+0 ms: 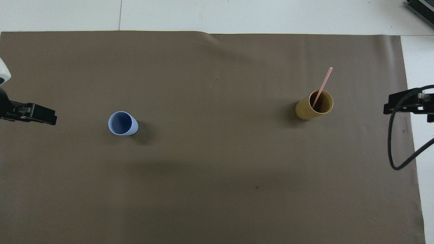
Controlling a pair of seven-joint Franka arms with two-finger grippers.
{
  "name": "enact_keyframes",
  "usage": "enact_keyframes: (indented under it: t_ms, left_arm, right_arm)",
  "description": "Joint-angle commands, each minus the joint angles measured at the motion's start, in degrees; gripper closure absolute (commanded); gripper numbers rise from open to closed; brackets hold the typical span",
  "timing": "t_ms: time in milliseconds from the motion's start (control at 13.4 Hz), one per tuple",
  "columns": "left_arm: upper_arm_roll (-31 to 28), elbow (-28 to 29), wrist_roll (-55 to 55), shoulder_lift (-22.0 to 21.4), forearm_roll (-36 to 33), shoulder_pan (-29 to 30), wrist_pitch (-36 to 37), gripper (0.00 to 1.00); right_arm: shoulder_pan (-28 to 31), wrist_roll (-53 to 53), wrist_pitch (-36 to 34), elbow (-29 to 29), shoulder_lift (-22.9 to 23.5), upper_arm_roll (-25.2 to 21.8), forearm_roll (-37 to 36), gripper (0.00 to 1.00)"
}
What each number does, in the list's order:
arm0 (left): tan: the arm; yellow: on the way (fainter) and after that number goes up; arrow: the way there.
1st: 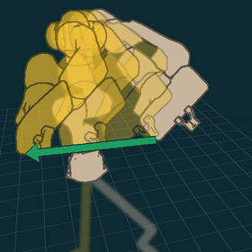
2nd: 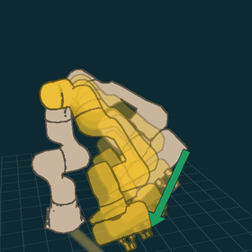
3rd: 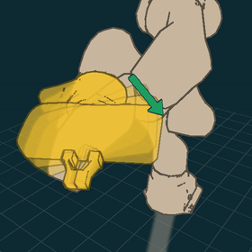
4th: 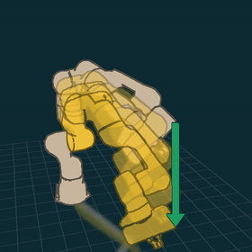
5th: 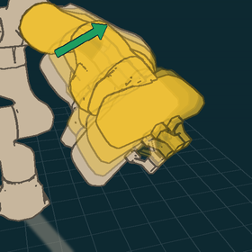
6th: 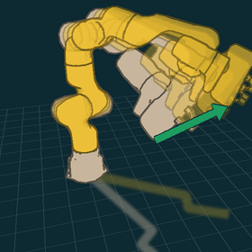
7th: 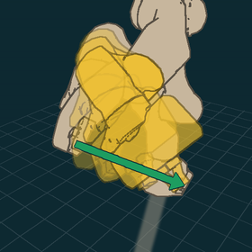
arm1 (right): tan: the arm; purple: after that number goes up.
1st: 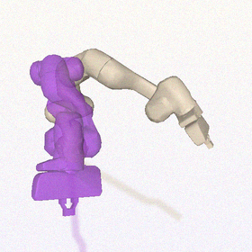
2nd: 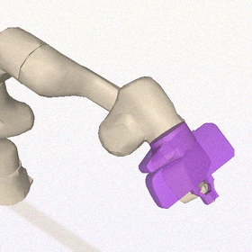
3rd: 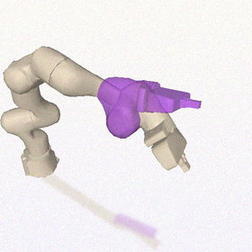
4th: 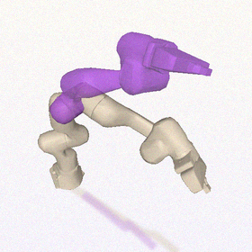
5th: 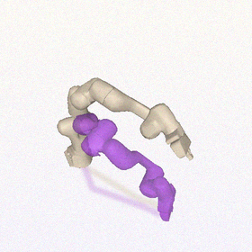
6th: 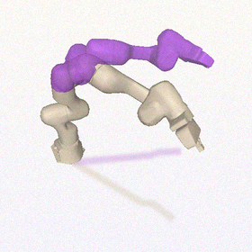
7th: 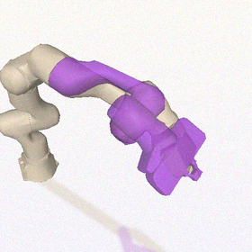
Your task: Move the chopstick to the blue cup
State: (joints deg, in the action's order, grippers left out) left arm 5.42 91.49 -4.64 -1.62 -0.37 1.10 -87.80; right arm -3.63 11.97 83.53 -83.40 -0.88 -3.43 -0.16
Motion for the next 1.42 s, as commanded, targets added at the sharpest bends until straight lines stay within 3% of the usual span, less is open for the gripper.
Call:
enact_keyframes:
  t_ms: [0,1348]
  left_arm:
    - [0.38,0.53,-0.99,-0.92,-0.33,0.74,0.35,0.0]
    - [0.47,0.44,0.5,-0.92,0.46,0.22,0.09,0.0]
  right_arm:
    - [0.02,-0.19,-0.2,-1.5,-1.32,0.17,-0.46,0.0]
    - [0.73,0.16,0.14,-1.15,-1.05,0.0,0.08,0.0]
